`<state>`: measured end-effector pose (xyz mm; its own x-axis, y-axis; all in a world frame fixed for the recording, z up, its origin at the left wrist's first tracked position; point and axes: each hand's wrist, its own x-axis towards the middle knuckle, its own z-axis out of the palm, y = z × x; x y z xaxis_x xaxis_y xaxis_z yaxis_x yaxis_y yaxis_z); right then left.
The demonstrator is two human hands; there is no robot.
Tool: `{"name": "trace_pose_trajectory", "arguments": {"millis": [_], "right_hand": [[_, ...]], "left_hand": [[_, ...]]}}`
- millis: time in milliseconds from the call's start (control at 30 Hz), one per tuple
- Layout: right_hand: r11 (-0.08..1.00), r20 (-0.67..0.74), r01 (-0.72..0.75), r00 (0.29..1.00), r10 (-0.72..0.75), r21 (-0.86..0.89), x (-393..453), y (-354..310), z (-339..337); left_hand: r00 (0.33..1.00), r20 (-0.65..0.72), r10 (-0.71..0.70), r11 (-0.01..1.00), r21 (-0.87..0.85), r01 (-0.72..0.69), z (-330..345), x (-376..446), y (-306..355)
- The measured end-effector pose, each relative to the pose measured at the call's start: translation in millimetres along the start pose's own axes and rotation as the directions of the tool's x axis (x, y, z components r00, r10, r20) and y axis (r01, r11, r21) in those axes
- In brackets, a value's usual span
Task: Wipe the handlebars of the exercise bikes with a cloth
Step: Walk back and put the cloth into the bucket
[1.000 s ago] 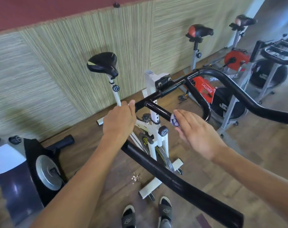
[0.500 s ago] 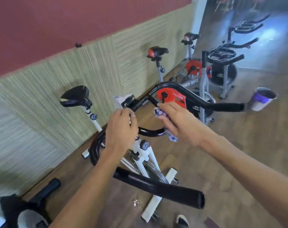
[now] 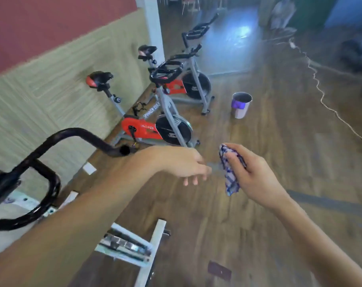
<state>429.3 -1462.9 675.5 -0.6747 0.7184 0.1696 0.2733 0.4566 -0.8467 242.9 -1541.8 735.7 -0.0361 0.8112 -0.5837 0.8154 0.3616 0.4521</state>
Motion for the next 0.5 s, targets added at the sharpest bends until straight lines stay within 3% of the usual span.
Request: {"name": "trace_pose_trajectory", "arguments": {"millis": [67, 233, 500], "right_hand": [[0.998, -0.013, -0.068, 0.998, 0.068, 0.003, 8.7, 28.8, -35.6], [0.987, -0.061, -0.161, 0.985, 0.16, -0.012, 57.2, 99.2, -103.2], [0.964, -0.04, -0.167, 0.986, 0.162, -0.205, 212.5, 212.1, -166.3]], "left_hand": [[1.0, -0.004, -0.012, 1.0, 0.027, 0.012, -3.1, 43.3, 29.1], [0.984, -0.176, -0.011, 0.997, -0.08, -0.003, -6.1, 163.1, 65.9], [0.927, -0.375, -0.02, 0.997, -0.078, -0.01, -61.6, 354.2, 104.2]]}}
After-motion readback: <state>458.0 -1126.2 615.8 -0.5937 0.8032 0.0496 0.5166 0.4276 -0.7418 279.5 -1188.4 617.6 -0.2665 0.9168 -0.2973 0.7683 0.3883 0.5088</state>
